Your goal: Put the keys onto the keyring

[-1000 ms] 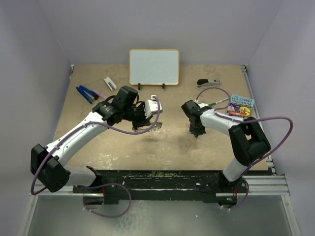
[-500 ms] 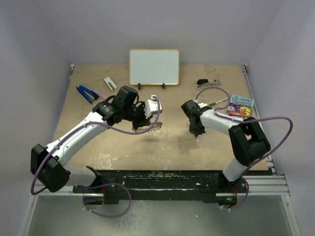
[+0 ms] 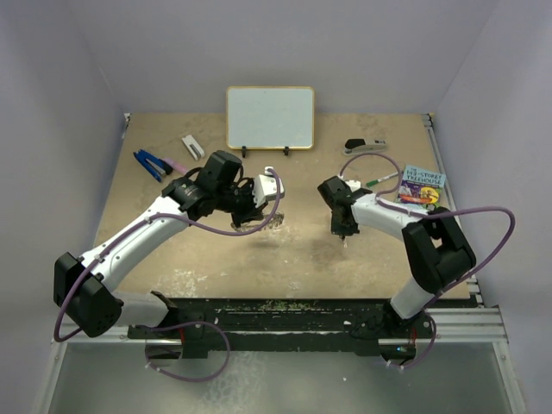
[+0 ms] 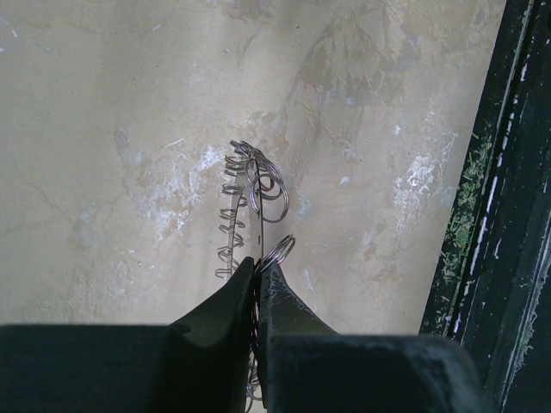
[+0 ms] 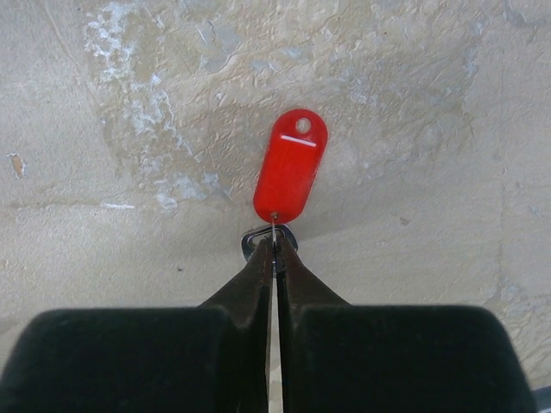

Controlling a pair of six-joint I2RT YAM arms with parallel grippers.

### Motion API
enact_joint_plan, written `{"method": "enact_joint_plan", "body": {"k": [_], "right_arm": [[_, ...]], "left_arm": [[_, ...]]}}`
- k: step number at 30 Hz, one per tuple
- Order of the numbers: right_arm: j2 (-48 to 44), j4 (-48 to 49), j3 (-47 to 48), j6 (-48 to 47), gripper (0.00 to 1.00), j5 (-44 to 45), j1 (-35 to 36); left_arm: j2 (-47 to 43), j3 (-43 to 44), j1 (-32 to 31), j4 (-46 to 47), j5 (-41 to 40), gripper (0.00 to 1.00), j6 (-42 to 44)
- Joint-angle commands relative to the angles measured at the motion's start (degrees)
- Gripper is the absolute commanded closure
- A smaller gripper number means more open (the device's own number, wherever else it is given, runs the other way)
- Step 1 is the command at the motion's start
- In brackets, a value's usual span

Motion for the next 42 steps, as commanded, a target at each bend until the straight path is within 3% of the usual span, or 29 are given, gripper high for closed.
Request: {"method": "enact_joint_plan", "body": {"k": [1,11,17,23,29,32,37,42], "right_arm": [[-5.0,4.7,-3.6,-5.6,1.0,-0.3,0.3],[-36.7,22.0,-15.4,-19.6,1.0,-16.5,0.3],[-46.4,29.1,-17.8,-25.3,1.0,-29.7,0.3],[-47.4,33.1,-18.5,-25.7,1.0,-44.2,0.3],[-47.9,35.4,-18.0,-23.2,1.0,-50.0,1.0],[-47.1,36.3,-16.5,-21.5,1.0,-48.7,3.6],[-39.9,36.4,-12.1,-20.3,1.0,-39.3,14.0],[-34.3,39.6,-10.0,-18.3,1.0,-35.8,17.5]], "left_arm": [[-1.8,2.9,-0.3,1.9,-0.2,0.97,-0.1],[0.6,4.6,-0.2,1.7,-3.2,0.97,1.7],[2.4,4.6,-0.3,3.0,-2.0,0.97,2.5],[2.2,4.5,-0.2,4.2,-2.6,0.97,4.2],[1.6,5.2,-0.2,4.5,-2.6,0.97,3.3],[1.6,5.4,-0.3,4.4,-1.7,0.97,3.1],[2.2,5.4,-0.2,4.6,-1.2,0.97,3.3],[2.7,6.1,-0.2,4.2,-1.7,0.97,2.8]]}}
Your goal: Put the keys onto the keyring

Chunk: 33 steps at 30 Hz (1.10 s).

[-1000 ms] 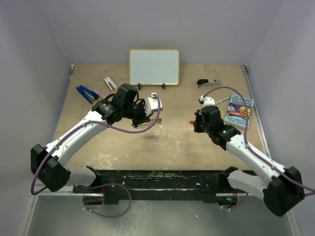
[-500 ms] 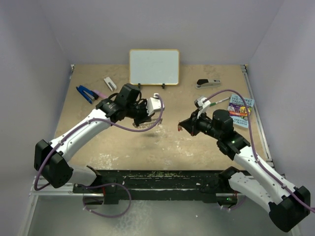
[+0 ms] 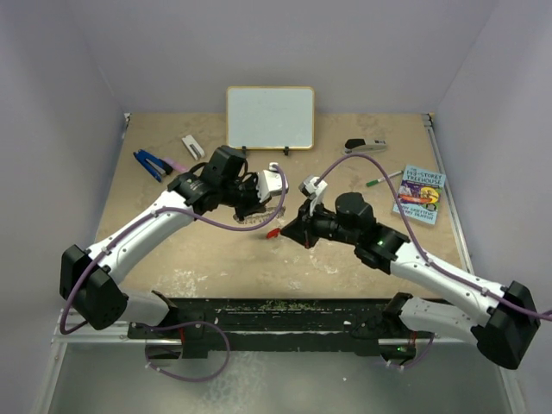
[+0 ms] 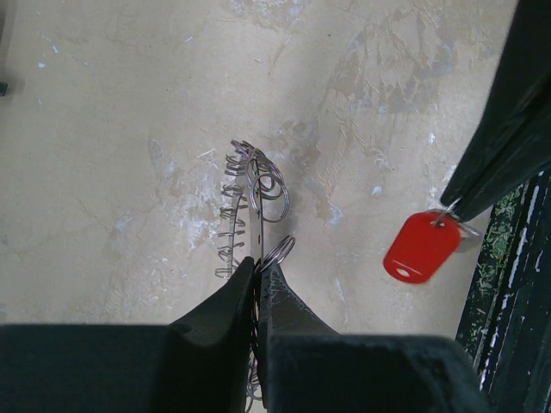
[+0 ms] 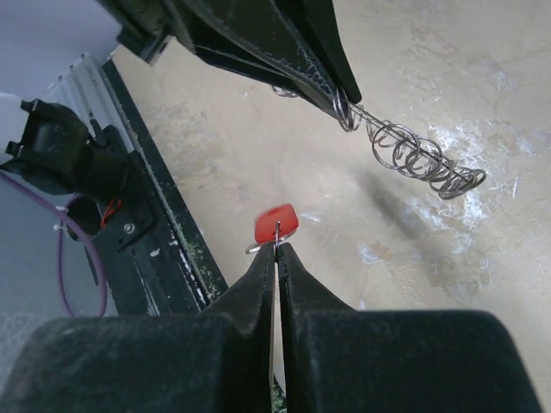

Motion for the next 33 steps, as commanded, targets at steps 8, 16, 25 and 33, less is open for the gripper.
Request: {"method": "enact_joint_plan", "body": {"k": [8,16,25,33], "right_arm": [[6.5,7.4,6.2,3.6,1.0,11.3,3.7],[6.6,12.5,5.1,4.7,1.0,14.8,3.9],[9.6,15.3,6.2,5.3,1.0,13.5,3.9],[10.5,14.9,7.3,6.3,1.0,13.7,3.9]], "left_arm": [[-0.3,4.4,-0.3,0.9,1.0,0.97,-1.1],[-0.7,4.4,-0.3,0.4,2.5,0.97,-1.6],[-1.4,4.4,-0.2,0.0,4.2,0.97,-2.0],[-2.1,4.2,-0.2,0.0,4.2,0.97,-2.2]]}}
